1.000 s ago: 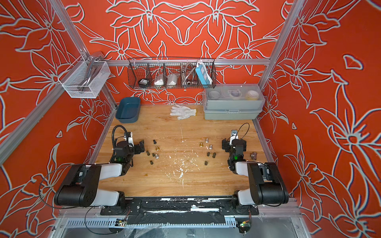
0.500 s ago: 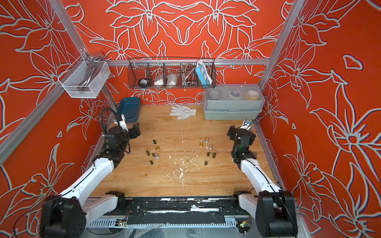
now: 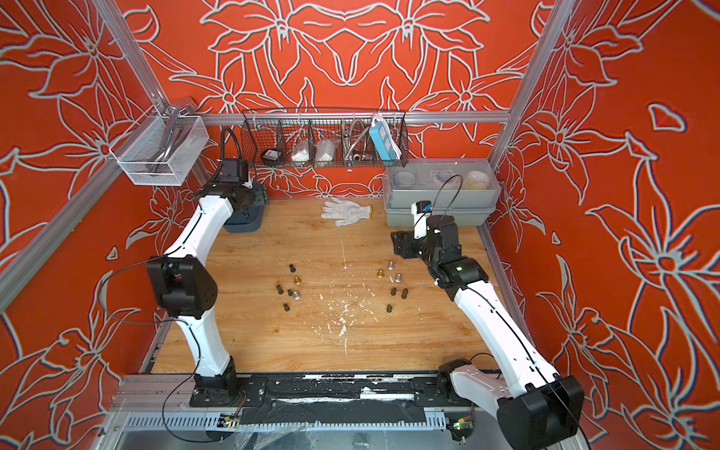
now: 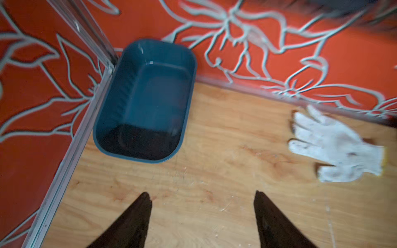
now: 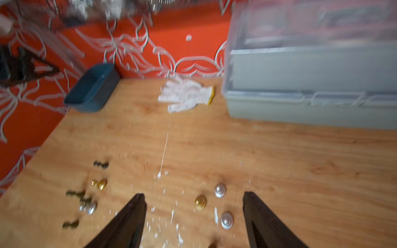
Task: Put the chess pieces into the storage box
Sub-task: Pick up the storage box at the corner of the board.
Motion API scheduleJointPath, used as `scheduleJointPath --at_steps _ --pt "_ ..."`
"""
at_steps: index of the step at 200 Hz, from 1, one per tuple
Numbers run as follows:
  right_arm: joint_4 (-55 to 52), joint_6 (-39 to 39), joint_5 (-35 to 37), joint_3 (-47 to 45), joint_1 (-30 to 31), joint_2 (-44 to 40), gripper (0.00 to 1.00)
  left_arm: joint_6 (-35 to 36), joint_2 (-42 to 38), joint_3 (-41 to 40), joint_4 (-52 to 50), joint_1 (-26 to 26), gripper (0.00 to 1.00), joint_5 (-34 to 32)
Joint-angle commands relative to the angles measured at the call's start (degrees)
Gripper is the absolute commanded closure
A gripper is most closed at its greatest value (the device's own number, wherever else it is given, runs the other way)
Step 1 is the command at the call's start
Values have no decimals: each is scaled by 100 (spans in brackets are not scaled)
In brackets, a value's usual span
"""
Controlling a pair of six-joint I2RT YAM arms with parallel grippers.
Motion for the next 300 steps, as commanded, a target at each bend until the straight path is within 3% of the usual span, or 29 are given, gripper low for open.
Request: scheduleJointPath --at_steps 1,30,56,169,209,226,300 --pt "-531 -272 -115 -135 137 99 24 216 605 1002 -1129 176 25 191" --pt "-366 -290 -167 -325 248 143 24 397 1531 2062 -1512 253 25 186" --pt "-39 -201 -266 -624 316 26 24 459 2052 2496 -1586 358 27 289" --pt "515 -56 -703 -1050 360 -238 24 691 3044 2901 -1322 403 45 230" --pt "549 -39 -670 -1107 358 -259 24 806 3063 2866 -1285 403 72 238" --pt "586 2 -731 -1108 354 -263 24 811 3004 2824 -1276 407 88 293" --pt "930 319 -969 -1327 356 -571 22 614 2248 1927 -1120 396 100 573"
